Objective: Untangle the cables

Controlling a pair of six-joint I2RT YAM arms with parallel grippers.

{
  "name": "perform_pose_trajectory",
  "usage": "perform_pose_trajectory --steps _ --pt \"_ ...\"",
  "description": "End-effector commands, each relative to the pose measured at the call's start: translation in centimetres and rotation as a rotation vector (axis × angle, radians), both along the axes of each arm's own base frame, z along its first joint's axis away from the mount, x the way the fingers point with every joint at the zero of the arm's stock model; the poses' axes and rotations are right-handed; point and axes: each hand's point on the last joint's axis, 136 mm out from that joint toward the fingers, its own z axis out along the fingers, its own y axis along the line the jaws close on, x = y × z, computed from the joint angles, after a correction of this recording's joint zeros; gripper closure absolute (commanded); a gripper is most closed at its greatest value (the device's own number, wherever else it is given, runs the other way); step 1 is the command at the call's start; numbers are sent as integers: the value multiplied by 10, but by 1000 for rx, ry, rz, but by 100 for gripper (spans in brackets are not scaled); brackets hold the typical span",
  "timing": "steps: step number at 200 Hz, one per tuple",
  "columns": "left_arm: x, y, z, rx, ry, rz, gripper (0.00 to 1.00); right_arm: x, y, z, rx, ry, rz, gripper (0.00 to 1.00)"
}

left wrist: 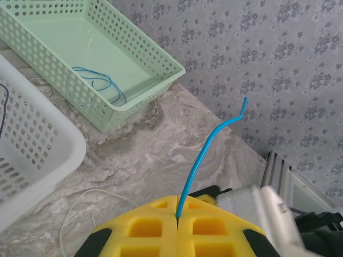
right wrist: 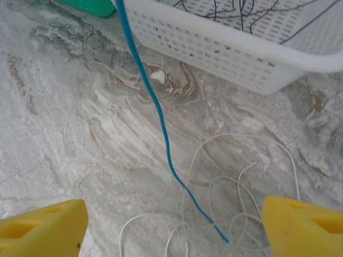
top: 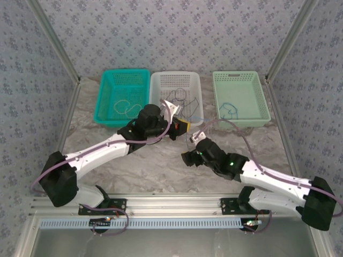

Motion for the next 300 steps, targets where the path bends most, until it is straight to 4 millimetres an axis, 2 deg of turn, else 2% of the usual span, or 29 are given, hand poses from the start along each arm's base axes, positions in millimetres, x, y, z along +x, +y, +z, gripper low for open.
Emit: perform_pose_trajectory --steps 1,42,76,95,115,132,160,168,181,201,238,270,300 --pt "-2 2 43 -109 -38 2 100 21 5 15 40 -120 -62 13" --pt "-5 7 52 -139 -32 16 100 40 10 20 62 -195 -116 14" --pt "-4 6 48 -153 -7 24 100 47 21 27 75 -208 -102 26" --pt "-4 7 46 -160 3 30 100 48 25 27 79 -207 -93 39" --pt "0 11 43 -145 -1 54 100 46 26 28 82 -197 -86 60" --pt "10 24 39 -127 -6 118 100 41 23 29 74 -185 -80 77" --pt "21 46 31 -111 2 186 99 31 5 34 45 -163 -96 94" --pt "22 50 29 -104 1 203 93 27 -1 37 43 -161 -104 96" --pt "24 55 23 -88 3 236 71 22 -12 42 52 -148 -116 97" --pt "28 62 15 -58 -4 280 43 9 -15 59 138 -126 -69 97" --pt "32 71 1 13 -15 315 3 -3 -40 93 245 -128 -90 98" --pt "31 75 -6 27 -24 324 1 -3 -57 112 285 -67 -117 99" --pt "26 67 -26 61 16 272 1 3 -55 134 361 -79 -109 100"
